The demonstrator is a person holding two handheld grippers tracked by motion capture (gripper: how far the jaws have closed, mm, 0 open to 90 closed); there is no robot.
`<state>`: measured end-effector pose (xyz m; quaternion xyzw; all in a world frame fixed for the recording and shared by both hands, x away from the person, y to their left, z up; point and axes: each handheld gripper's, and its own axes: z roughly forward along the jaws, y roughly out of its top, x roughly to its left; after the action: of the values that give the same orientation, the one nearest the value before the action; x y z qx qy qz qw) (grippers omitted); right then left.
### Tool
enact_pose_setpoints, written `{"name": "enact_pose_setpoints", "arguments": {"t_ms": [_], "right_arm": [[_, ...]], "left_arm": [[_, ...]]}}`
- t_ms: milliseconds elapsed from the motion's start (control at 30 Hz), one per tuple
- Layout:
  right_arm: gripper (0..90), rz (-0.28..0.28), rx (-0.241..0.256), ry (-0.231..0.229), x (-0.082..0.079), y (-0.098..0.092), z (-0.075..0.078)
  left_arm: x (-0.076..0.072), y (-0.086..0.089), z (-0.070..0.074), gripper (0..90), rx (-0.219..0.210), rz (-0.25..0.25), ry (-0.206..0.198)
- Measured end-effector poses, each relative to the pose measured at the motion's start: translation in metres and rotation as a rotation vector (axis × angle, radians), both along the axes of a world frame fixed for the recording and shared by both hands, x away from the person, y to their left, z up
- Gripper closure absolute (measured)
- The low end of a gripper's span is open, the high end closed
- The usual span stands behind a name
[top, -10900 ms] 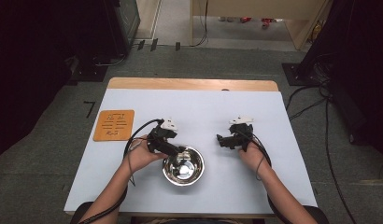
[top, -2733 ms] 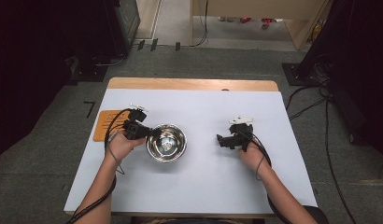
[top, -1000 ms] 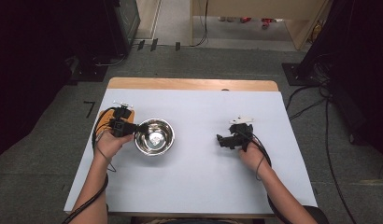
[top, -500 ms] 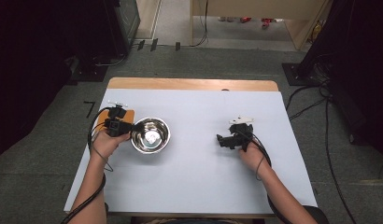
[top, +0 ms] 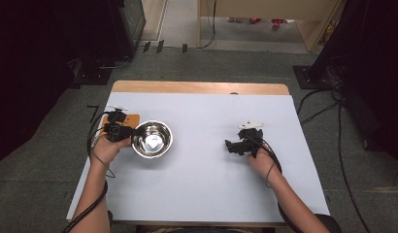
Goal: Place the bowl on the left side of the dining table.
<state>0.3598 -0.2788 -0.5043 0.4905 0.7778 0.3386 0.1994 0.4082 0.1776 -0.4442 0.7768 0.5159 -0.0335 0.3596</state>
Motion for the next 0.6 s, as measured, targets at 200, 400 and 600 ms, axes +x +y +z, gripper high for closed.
{"name": "enact_pose_setpoints", "arguments": {"t_ms": [200, 400, 600], "right_arm": [[4.4, 0.0, 0.0, 0.0, 0.0, 0.0, 0.0], [4.4, 0.0, 0.0, 0.0, 0.0, 0.0, 0.0], [4.4, 0.0, 0.0, 0.0, 0.0, 0.0, 0.0]], "left_arm": [[0.001, 0.007, 0.0, 84.6, -0.001, 0.023, 0.002], [0.002, 0.012, -0.001, 84.6, -0.002, 0.039, 0.003], [0.003, 0.018, -0.001, 84.6, -0.006, 0.065, -0.001]]}}
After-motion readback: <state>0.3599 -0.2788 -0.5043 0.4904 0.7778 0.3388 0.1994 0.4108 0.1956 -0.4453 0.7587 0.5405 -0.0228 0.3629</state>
